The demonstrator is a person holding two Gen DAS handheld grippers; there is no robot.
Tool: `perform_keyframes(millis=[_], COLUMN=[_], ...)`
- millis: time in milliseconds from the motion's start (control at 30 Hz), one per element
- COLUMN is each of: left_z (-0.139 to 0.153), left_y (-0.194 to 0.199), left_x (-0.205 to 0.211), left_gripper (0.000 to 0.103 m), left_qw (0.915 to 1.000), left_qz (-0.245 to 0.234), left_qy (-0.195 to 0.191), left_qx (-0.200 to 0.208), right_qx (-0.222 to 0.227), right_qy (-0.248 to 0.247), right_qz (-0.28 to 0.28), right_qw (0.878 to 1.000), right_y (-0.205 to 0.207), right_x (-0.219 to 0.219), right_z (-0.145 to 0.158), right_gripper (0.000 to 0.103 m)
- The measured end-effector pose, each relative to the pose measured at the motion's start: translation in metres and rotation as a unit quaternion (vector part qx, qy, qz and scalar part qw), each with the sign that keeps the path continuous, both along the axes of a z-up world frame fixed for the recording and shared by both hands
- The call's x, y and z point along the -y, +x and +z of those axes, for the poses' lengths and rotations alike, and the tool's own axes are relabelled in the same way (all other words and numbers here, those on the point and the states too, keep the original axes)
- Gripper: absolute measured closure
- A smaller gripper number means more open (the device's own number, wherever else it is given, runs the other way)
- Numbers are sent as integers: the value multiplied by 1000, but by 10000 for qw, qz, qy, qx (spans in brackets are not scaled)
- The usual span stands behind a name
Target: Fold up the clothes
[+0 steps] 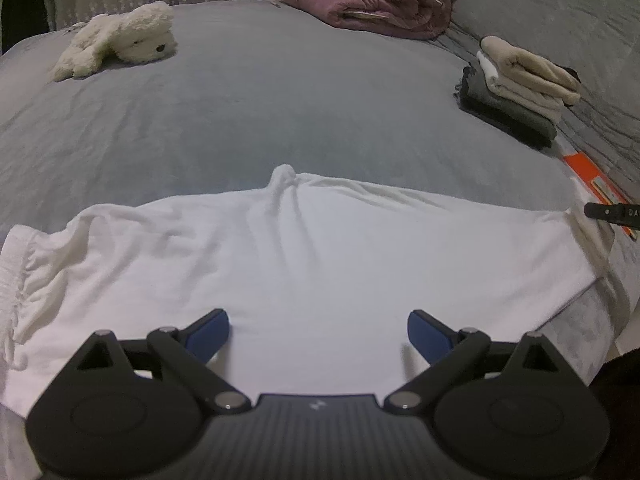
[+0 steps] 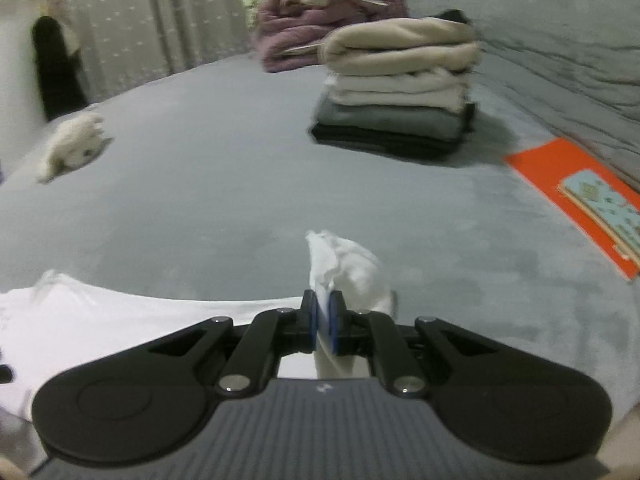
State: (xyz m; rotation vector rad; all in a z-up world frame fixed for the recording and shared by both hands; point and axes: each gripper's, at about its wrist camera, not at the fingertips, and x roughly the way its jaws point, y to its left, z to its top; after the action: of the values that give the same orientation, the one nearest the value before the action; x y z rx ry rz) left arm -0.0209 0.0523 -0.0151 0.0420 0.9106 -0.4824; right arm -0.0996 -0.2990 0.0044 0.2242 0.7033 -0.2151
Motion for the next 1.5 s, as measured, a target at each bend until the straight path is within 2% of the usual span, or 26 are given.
perform_keyframes(millis=[333,633,867,1100,1300,1500], left_z=[4,11,10,10,14,11], left_y=[2,1,-4,-10,-21,-25], left_x=[-15,-32,-55,-90,-121,-146], left_gripper=[6,6,6,7,7,8], left_qw=[9996,9989,9983,9964,9942,9917], left_qz=[145,259,377,595,838,1084], left_qy=[-224,-379,-449,-595,-673,-698], left_qx=[-40,21,-2,-81,6,-38], right_qx=[148,204,229,213,193,134], right_qy=[690,1528,1994,2295,2486,2524], right_qz=[718,1100,1251,1478,1809,2068], right_qw=[9949,9819,9716,9618,9514,9452], right_y=[22,44,61,74,85,94], right_x=[-63,-116,-154,-192,-230,-270], right_z=[10,12,7,3,0,-5], right_gripper=[95,95,95,95,95,95])
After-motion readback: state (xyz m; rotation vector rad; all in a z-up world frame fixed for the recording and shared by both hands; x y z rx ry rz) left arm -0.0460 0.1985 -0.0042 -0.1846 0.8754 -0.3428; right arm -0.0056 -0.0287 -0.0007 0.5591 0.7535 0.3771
